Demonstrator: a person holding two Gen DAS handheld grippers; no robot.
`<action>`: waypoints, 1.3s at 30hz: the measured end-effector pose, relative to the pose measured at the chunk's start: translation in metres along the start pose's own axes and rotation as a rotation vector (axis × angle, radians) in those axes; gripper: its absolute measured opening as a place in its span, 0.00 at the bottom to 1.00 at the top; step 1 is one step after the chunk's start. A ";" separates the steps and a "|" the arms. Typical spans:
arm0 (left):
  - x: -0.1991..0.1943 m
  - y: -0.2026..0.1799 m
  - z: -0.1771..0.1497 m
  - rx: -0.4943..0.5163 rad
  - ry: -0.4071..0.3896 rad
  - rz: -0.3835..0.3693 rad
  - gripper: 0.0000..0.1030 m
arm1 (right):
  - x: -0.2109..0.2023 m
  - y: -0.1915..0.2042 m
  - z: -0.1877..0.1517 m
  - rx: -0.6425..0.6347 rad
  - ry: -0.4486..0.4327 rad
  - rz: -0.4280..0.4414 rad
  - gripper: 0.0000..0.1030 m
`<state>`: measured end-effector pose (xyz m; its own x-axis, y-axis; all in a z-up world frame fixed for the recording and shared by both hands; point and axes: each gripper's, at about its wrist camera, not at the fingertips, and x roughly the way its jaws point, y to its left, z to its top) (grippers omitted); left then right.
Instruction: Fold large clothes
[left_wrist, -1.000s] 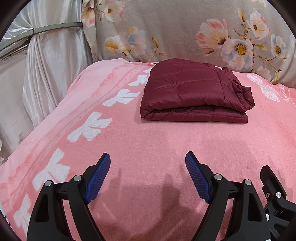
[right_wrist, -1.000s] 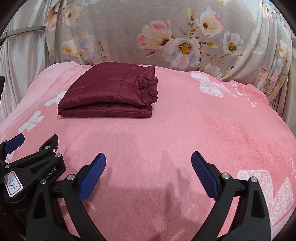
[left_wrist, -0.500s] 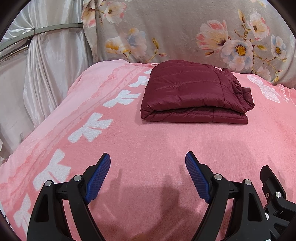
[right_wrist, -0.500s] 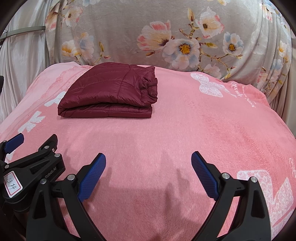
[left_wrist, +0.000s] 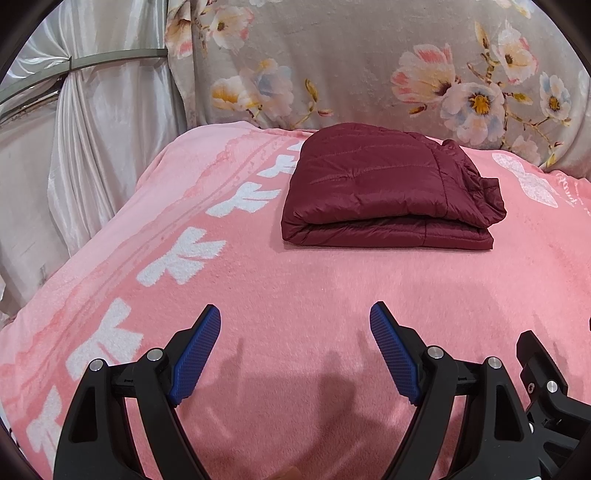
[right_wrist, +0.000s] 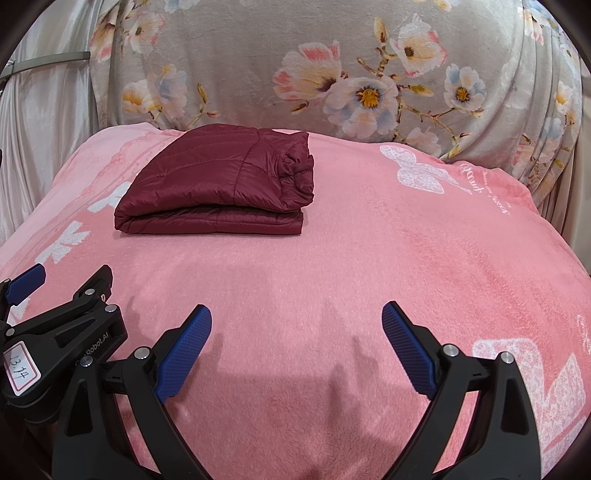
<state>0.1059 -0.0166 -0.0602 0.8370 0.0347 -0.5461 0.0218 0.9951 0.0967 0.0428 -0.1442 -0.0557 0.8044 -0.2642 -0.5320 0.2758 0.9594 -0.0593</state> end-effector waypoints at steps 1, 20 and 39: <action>0.000 0.000 0.000 0.000 0.000 0.000 0.77 | 0.000 0.000 0.000 0.000 -0.001 0.000 0.88; -0.003 -0.003 0.000 -0.002 -0.015 0.001 0.72 | 0.000 0.001 0.000 -0.001 -0.001 -0.001 0.88; -0.005 -0.006 -0.002 -0.004 -0.021 0.013 0.70 | 0.000 0.002 0.000 0.000 -0.001 -0.003 0.88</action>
<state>0.1001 -0.0226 -0.0597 0.8483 0.0457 -0.5276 0.0089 0.9949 0.1004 0.0431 -0.1427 -0.0563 0.8044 -0.2671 -0.5306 0.2782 0.9586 -0.0608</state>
